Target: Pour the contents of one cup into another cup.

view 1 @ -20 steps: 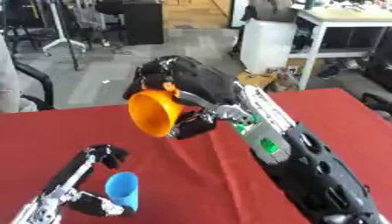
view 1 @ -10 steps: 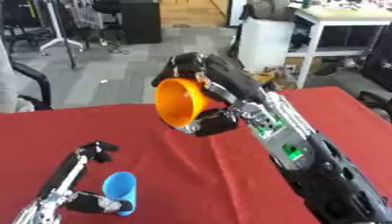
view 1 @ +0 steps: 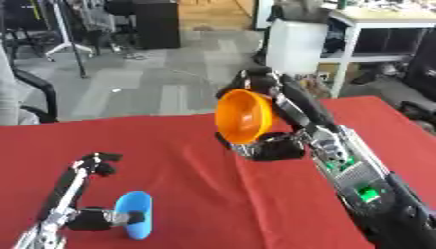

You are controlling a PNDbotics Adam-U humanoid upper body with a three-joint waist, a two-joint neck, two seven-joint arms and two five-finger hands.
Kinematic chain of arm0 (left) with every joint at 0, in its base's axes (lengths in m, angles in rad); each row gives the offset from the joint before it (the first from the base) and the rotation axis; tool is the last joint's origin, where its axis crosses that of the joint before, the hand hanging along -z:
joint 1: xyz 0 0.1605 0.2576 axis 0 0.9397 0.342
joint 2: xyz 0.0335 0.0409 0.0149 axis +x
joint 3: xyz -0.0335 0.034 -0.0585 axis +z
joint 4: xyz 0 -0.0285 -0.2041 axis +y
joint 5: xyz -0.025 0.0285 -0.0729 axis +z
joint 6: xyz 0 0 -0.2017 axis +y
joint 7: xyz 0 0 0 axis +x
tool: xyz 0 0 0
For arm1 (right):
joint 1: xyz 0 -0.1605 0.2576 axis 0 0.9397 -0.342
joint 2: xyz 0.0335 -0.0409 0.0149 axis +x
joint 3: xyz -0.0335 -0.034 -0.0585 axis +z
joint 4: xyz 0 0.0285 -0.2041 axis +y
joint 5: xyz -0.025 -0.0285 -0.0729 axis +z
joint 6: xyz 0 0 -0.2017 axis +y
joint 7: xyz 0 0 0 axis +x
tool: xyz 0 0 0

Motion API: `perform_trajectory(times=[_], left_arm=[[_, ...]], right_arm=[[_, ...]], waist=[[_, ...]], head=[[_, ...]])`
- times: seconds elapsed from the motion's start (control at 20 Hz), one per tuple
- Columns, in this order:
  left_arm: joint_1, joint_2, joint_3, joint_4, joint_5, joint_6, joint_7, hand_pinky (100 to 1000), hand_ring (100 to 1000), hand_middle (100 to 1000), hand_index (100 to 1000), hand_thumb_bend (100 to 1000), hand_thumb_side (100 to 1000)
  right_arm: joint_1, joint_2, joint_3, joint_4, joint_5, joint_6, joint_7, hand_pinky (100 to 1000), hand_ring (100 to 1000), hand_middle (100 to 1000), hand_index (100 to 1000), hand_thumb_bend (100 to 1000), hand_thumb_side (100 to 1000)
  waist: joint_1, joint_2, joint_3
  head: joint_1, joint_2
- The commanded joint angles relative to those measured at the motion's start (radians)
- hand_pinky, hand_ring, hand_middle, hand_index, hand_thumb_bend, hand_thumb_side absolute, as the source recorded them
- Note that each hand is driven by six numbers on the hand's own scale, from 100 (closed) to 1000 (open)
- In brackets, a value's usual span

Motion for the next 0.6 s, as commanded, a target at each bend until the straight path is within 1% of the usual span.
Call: perform_trajectory(times=[0.05,0.15,0.25,0.45,0.55,0.6], left_arm=[[-0.02,0.02,0.0,-0.034,0.033,0.004,-0.013,638,623,691,802,1000,386],[-0.022,0.019,-0.001,-0.043,0.052,0.008,-0.018,638,622,691,802,1000,416],[-0.024,0.018,-0.002,-0.051,0.071,0.013,-0.021,638,623,692,803,1000,453],[-0.023,0.013,-0.005,-0.07,0.113,0.026,-0.028,640,624,695,804,1000,531],[-0.022,0.01,-0.01,-0.083,0.133,0.032,-0.035,641,625,696,806,986,546],[-0.021,0.007,-0.012,-0.089,0.143,0.036,-0.04,642,625,696,807,981,554]], right_arm=[[0.02,-0.01,-0.006,0.03,-0.057,0.03,0.011,613,226,556,681,306,100],[0.034,-0.002,-0.006,0.079,-0.088,0.051,0.028,617,232,560,683,304,100],[0.028,0.008,-0.009,0.133,-0.121,0.077,0.046,622,246,574,693,326,100],[-0.019,0.042,-0.027,0.241,-0.168,0.129,0.06,629,281,604,717,347,100],[-0.049,0.062,-0.032,0.298,-0.163,0.143,0.06,640,321,640,742,359,100],[-0.064,0.075,-0.034,0.326,-0.158,0.144,0.06,650,355,673,766,374,100]], waist=[[0.004,-0.014,0.005],[0.008,-0.014,0.008],[0.012,-0.016,0.011],[0.023,-0.019,0.016],[0.028,-0.02,0.02],[0.03,-0.02,0.022]], head=[[-0.002,-0.008],[-0.005,-0.007],[-0.006,-0.006],[-0.012,-0.004],[-0.015,-0.002],[-0.018,-0.001]])
